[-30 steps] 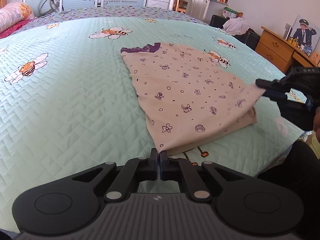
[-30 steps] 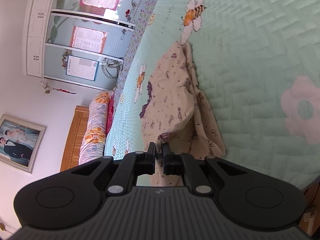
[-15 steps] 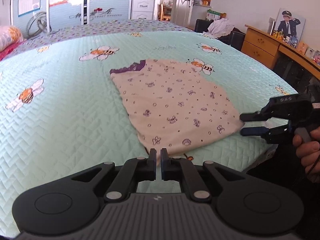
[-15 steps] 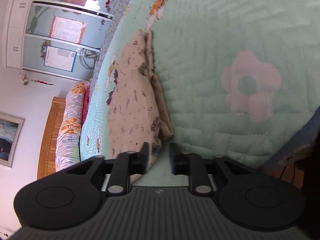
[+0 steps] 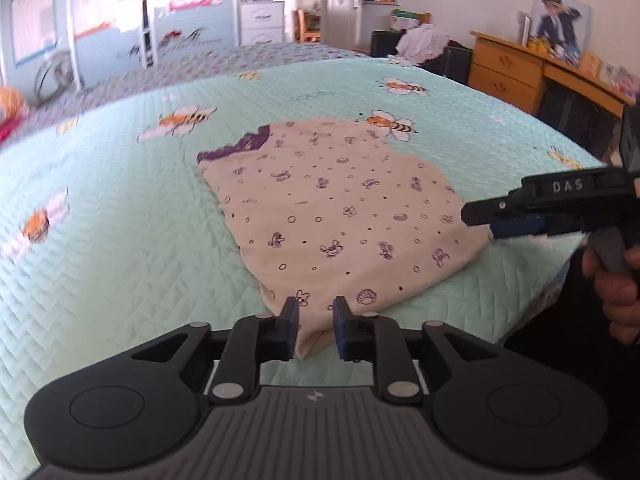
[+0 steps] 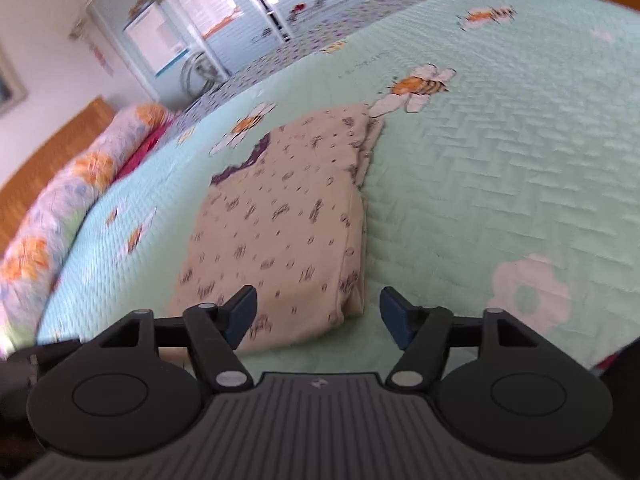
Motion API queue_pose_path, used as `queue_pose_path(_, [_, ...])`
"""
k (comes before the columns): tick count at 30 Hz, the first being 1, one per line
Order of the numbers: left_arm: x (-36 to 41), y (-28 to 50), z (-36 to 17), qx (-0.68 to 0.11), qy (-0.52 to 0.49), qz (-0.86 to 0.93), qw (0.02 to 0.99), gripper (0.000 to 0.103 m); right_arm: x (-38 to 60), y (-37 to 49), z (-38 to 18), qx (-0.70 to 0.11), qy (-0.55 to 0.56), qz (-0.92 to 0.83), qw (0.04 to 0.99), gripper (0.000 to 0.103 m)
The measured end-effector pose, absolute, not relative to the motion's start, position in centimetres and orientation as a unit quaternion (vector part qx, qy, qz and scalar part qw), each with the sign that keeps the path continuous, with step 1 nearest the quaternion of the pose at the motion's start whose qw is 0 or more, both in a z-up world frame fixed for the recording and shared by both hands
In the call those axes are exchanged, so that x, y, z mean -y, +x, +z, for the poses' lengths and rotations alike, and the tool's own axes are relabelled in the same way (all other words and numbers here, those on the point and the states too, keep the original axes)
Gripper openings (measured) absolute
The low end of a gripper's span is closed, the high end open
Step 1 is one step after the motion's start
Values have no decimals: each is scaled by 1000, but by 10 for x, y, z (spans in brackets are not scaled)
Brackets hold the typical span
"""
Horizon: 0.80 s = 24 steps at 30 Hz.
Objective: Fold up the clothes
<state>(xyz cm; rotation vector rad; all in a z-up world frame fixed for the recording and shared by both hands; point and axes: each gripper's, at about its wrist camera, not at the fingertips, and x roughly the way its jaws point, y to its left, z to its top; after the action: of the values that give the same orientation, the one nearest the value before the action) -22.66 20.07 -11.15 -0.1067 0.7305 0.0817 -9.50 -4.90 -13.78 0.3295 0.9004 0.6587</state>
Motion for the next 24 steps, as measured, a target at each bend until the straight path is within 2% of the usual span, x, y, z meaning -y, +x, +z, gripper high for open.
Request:
queue_pose_path(3, [-226, -224, -118, -363, -162, 43, 917, 24, 51, -82, -151, -450, 209, 301, 814, 70])
queue_pose_path(5, [-251, -224, -127, -363, -270, 43, 891, 31, 61, -76, -157, -460, 260, 306, 792, 74])
queue_pose_path(7, [-271, -223, -139, -362, -353, 51, 861, 32, 70, -68, -164, -471, 316, 310, 763, 74])
queue_pose_path(10, [-287, -219, -151, -369, -408, 65, 833, 32, 72, -58, -176, -484, 358, 319, 732, 74])
queue_pose_path(12, [-293, -214, -157, -370, -438, 60, 817, 36, 68, -55, -178, -485, 363, 324, 727, 74])
queue_pose_path(13, [-294, -210, -158, -370, -453, 51, 810, 42, 65, -54, -178, -486, 361, 326, 726, 74])
queue_pose_path(15, [-295, -200, -162, -372, -482, 27, 793, 41, 57, -51, -176, -488, 353, 328, 728, 73])
queue_pose_path(16, [-294, -195, -166, -374, -493, 20, 785, 40, 53, -50, -175, -490, 346, 330, 729, 66])
queue_pose_path(18, [-290, -188, -170, -381, -496, 20, 780, 10, 44, -49, -178, -506, 334, 328, 725, 31])
queue_pose_path(19, [-288, -188, -172, -382, -496, 21, 779, 9, 41, -49, -181, -518, 332, 325, 719, 12])
queue_pose_path(24, [-291, -212, -148, -354, -500, 1, 790, 7, 48, -64, -157, -497, 337, 332, 728, 10])
